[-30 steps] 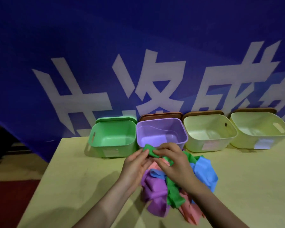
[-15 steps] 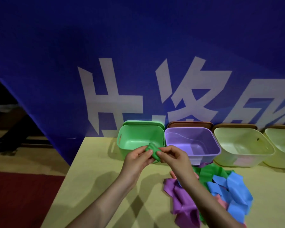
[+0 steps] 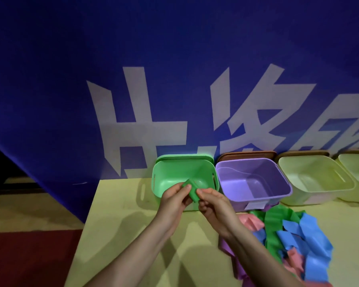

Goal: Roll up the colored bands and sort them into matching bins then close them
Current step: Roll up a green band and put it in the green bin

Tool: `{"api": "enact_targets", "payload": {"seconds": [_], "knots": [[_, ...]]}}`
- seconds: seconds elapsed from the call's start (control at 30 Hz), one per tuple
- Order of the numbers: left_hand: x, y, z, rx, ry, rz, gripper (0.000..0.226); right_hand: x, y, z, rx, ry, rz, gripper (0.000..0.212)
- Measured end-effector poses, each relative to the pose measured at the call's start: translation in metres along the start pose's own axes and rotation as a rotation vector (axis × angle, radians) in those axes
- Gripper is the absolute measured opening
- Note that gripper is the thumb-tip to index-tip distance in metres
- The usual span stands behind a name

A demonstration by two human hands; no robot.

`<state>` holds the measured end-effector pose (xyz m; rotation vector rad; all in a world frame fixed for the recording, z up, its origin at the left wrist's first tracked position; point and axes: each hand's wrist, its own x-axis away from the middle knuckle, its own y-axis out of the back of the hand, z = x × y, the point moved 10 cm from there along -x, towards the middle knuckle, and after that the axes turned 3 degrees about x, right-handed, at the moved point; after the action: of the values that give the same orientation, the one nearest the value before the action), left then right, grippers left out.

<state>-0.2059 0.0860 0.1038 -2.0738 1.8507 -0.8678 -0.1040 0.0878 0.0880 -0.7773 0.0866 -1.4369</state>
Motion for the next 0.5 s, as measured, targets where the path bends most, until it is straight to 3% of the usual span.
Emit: {"api": "enact_targets", "payload": {"seconds": [0.2,0.37,0.5], "knots": [[-0.032,0.036,0.005,-0.053,0.072,-0.037,0.013,-0.034,-0.002,-0.029,-0.008,-0.089,-0.089,0.014],[-0.061,0.073,0.008,-0.064,0.147,-0.092,0.016,-0.067,-0.004,-0.028,0.421,-0.046,-0.109,0.006],[-0.082,0.096,0.01,-0.23,0.168,-0.143,0.015,-0.099,-0.011,-0.031,0.706,-0.037,-0.033,0.007]]}}
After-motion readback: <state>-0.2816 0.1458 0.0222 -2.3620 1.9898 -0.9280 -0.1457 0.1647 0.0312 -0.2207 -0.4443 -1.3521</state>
